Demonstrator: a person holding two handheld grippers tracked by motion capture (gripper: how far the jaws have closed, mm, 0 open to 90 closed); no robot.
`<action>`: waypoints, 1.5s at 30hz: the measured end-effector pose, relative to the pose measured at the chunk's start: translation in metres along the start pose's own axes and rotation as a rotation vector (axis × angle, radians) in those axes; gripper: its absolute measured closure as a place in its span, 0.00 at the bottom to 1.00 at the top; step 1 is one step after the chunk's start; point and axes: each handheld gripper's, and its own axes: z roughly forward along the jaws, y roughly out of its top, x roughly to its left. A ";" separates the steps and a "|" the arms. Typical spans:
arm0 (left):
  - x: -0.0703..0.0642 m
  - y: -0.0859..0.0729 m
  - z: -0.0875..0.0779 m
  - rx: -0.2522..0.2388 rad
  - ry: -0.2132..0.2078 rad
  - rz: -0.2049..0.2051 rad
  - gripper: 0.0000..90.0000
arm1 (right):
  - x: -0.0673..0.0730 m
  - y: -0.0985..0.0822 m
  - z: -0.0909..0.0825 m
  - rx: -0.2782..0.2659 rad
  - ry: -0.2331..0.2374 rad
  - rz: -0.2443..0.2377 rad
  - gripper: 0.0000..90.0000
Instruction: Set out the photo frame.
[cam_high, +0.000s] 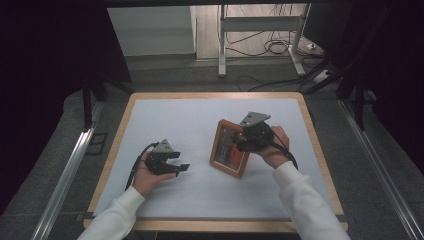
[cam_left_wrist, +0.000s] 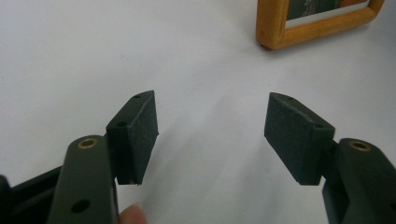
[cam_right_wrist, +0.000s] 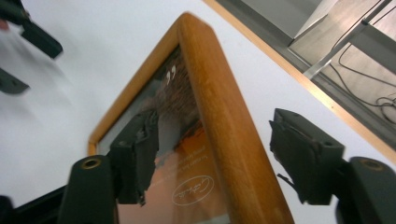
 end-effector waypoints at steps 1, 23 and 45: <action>0.000 0.000 0.000 0.000 0.000 0.000 0.38 | -0.001 -0.001 -0.002 -0.009 0.007 0.023 0.34; -0.007 0.002 0.000 0.001 -0.003 0.002 0.38 | 0.006 -0.082 -0.054 -0.155 0.019 0.268 0.25; -0.011 -0.006 -0.010 -0.019 0.005 -0.010 0.38 | 0.065 -0.106 -0.031 -0.023 0.165 0.120 0.99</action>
